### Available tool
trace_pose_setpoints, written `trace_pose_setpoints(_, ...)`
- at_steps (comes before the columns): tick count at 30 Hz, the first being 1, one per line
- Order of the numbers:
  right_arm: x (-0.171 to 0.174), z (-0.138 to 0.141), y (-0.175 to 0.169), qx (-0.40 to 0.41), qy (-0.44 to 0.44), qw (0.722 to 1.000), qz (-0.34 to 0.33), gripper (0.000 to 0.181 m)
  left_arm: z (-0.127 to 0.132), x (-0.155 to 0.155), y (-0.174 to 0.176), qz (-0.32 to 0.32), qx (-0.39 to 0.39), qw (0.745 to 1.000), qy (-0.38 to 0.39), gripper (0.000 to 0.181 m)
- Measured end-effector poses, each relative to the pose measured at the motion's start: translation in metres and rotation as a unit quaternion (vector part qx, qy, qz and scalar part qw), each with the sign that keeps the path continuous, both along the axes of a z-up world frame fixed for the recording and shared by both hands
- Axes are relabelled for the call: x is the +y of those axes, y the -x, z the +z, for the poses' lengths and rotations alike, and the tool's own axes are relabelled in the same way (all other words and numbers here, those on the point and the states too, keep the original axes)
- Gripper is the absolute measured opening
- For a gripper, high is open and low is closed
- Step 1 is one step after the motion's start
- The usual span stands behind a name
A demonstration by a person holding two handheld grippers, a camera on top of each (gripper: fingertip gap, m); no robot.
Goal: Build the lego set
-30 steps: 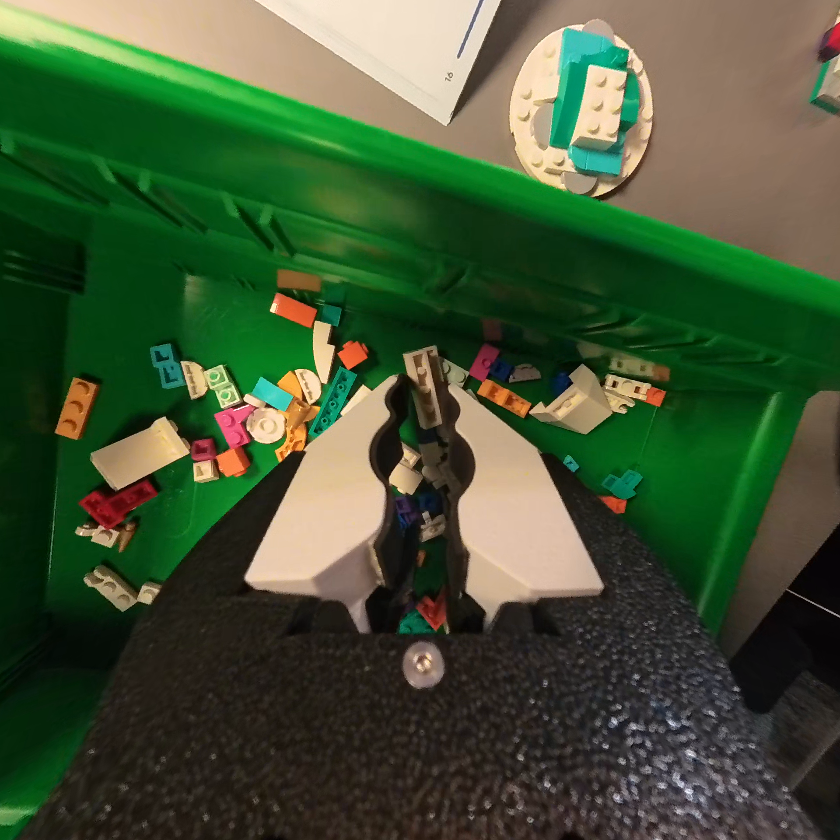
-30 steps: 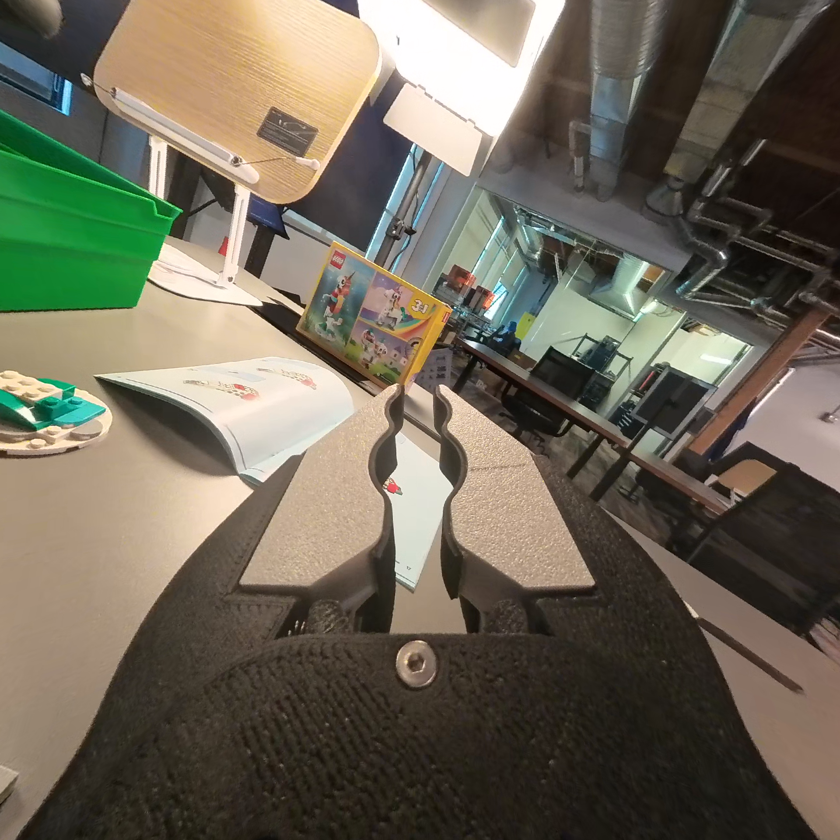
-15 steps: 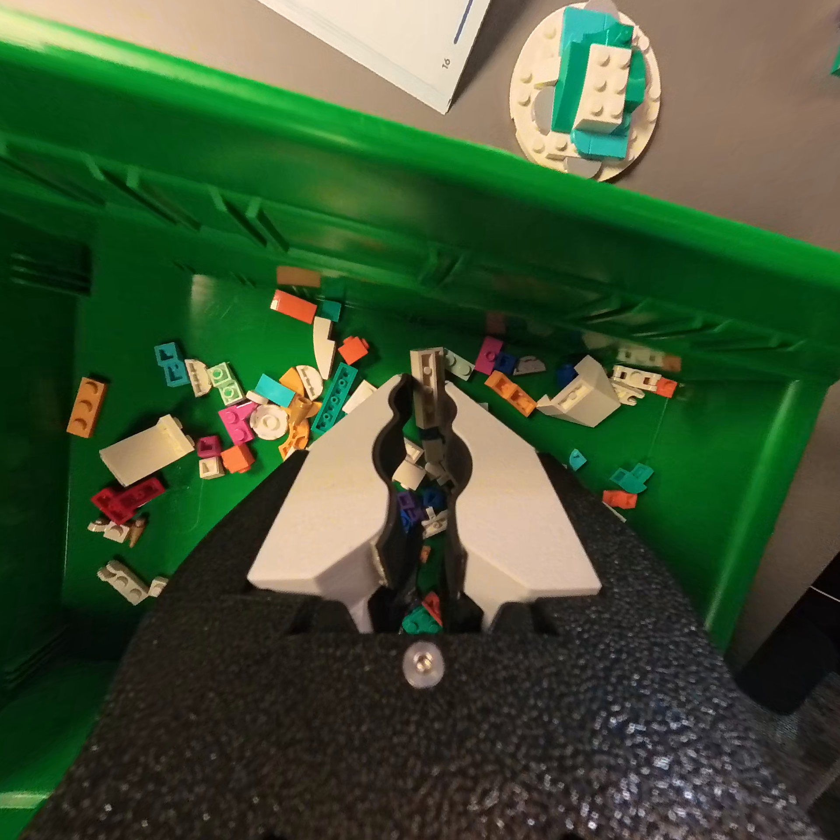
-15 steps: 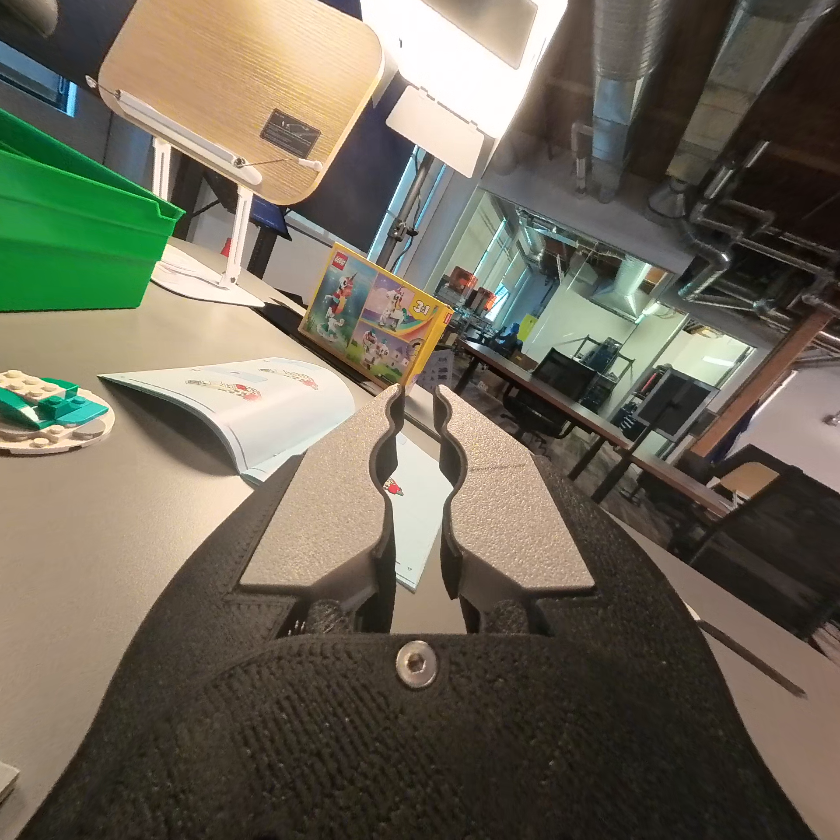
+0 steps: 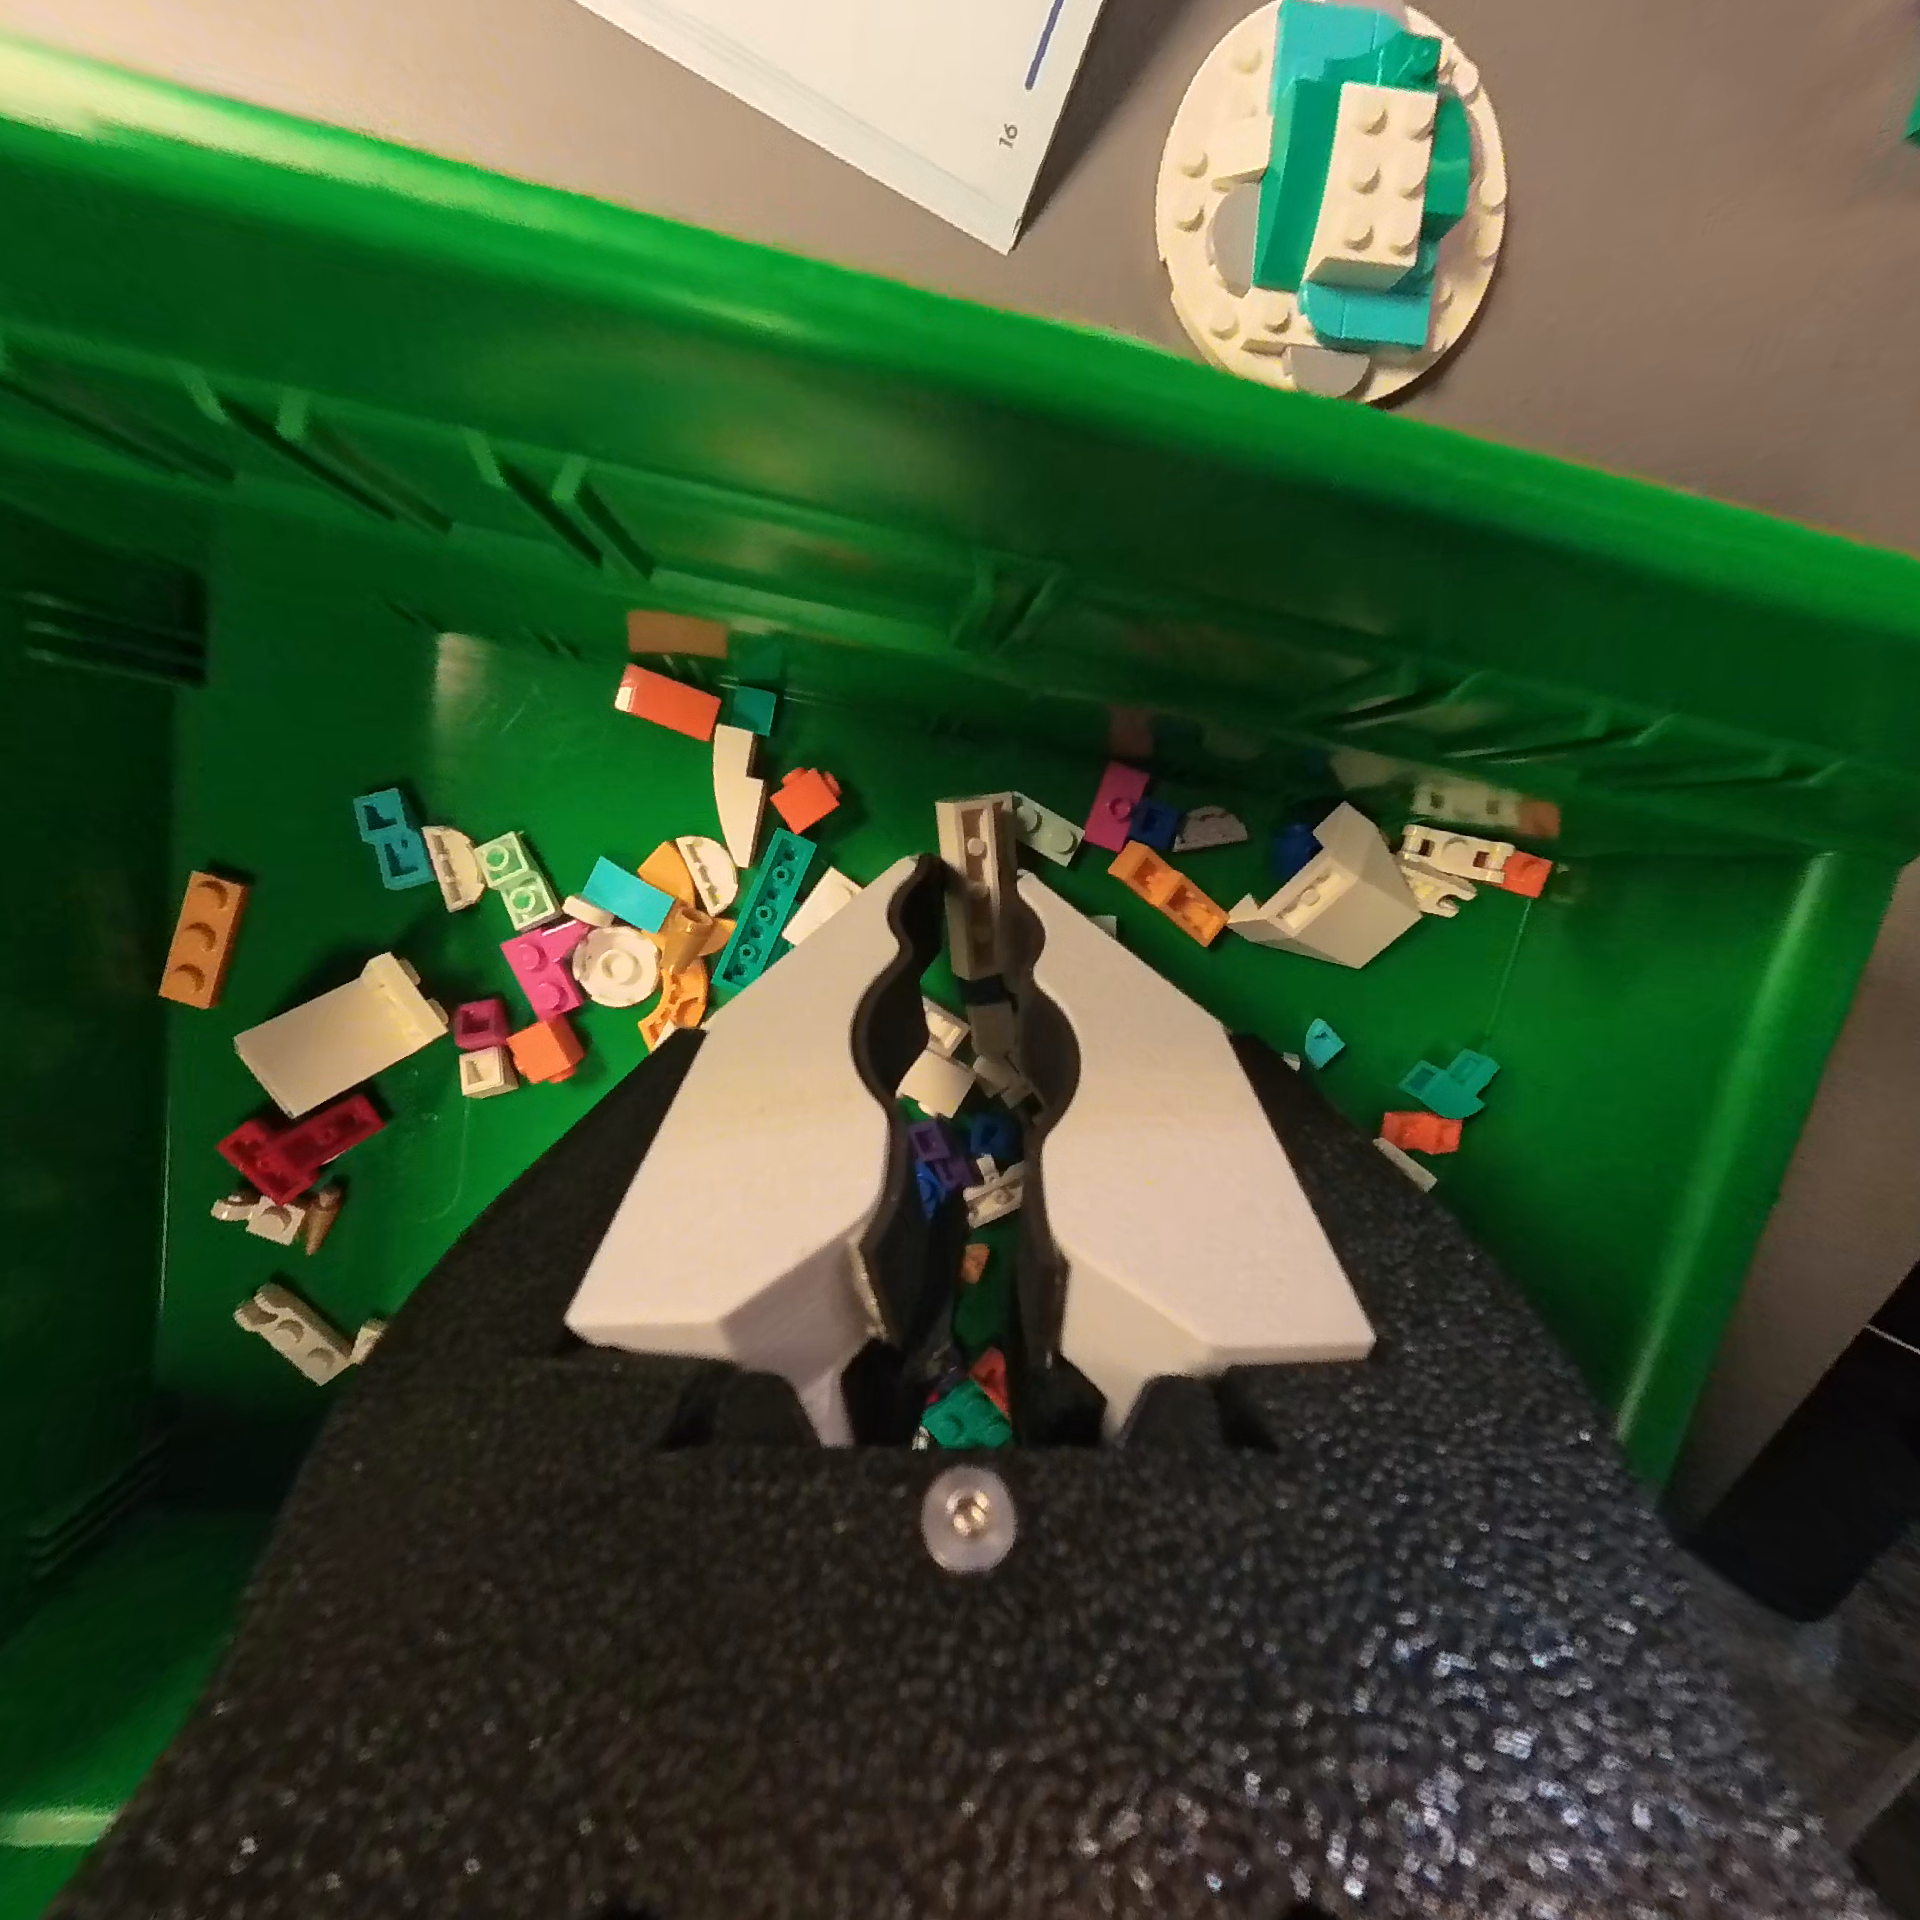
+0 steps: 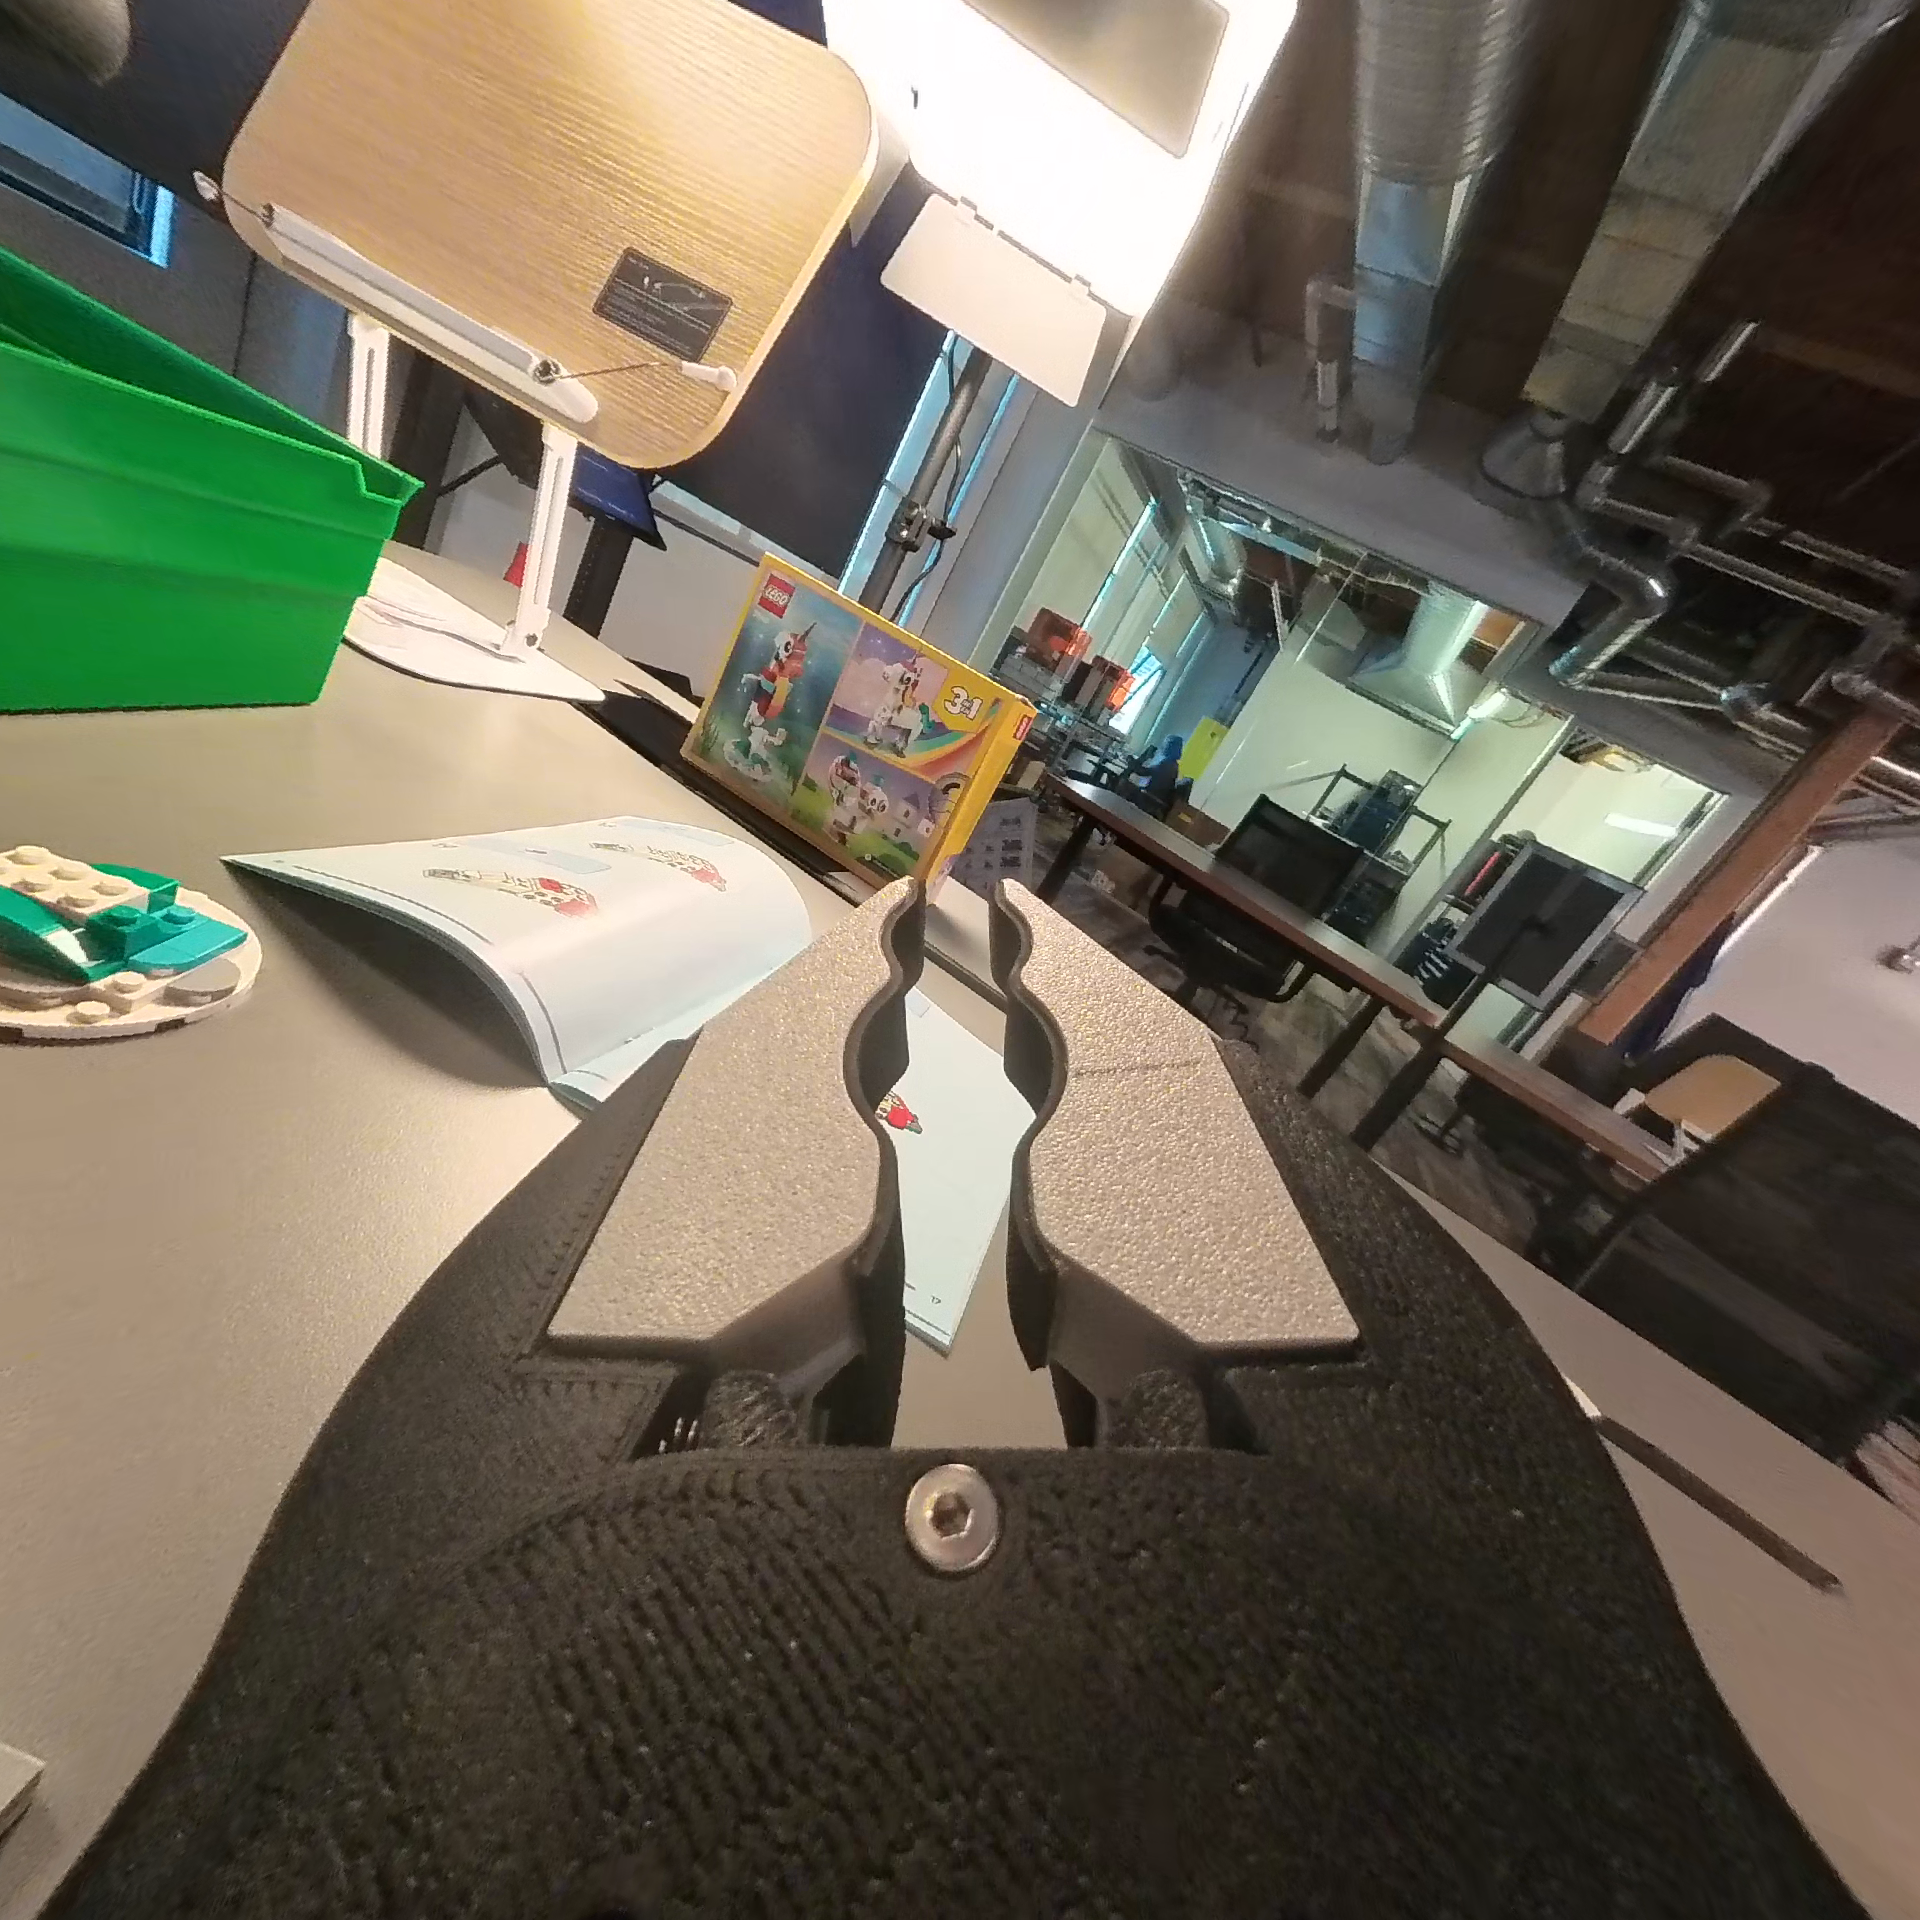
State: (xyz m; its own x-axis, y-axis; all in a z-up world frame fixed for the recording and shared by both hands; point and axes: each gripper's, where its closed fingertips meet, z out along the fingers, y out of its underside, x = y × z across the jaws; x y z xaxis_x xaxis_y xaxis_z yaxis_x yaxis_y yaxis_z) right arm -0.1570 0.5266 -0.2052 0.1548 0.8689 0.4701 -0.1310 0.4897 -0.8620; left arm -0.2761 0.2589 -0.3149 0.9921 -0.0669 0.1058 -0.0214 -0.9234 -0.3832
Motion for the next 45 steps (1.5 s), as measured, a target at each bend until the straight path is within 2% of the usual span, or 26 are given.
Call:
trace_pose_setpoints(14, 0.001, 0.000, 0.000, 0.001, 0.001, 1.000, -0.002, 0.010, 0.000, -0.006, -0.003, -0.012, 0.005, 1.000, 0.013, 0.009)
trace_pose_setpoints(20, 0.000, 0.000, 0.000, 0.000, 0.000, 1.000, -0.001, 0.010, 0.005, -0.034, -0.022, -0.030, 0.025, 0.998, 0.047, 0.008)
trace_pose_setpoints(31, -0.001, -0.001, 0.000, -0.002, -0.004, 1.000, -0.001, 0.010, 0.008, -0.087, -0.039, -0.002, 0.043, 0.993, 0.112, 0.009)
trace_pose_setpoints(45, -0.001, -0.001, 0.001, -0.003, -0.006, 1.000, -0.001, 0.010, 0.003, -0.089, -0.043, -0.019, 0.054, 0.991, 0.123, 0.009)
